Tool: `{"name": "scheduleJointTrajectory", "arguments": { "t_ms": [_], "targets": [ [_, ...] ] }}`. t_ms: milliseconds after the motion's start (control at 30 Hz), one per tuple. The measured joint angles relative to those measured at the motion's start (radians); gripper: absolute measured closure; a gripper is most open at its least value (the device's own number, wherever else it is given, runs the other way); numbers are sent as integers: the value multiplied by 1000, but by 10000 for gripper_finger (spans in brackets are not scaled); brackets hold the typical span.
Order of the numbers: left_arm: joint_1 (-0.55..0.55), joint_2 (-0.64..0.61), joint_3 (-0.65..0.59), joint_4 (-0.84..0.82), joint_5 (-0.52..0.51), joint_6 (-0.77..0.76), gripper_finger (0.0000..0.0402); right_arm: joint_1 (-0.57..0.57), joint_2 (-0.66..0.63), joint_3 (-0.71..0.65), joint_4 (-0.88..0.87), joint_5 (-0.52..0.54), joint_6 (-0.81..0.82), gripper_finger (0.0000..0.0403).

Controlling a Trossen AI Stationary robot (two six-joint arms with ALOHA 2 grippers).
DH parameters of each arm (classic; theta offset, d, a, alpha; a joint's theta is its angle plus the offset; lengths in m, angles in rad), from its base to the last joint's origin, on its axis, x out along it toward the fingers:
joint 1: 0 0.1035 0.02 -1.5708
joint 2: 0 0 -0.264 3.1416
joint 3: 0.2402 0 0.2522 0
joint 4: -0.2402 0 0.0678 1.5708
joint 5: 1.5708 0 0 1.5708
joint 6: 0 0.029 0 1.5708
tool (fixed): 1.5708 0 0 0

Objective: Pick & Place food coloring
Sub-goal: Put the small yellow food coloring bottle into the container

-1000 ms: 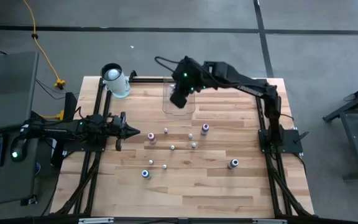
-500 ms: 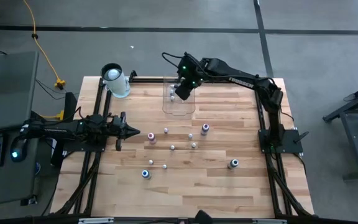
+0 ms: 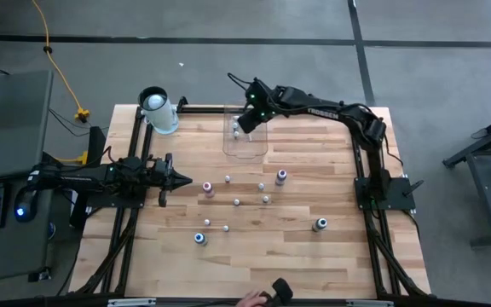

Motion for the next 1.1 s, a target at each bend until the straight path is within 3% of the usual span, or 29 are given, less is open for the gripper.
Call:
{"name": "scheduleJointTrajectory", "arguments": {
  "t_ms": [800,900,1100],
  "targets": [
    [0,0,0,0,0,0,401,-37,88,6,79,73,246,345],
    [0,0,0,0,0,0,401,-33,141,82,26,65,241,345],
    [0,0,0,0,0,0,401,-20,306,392,-141,71,187,345]
  ]
}}
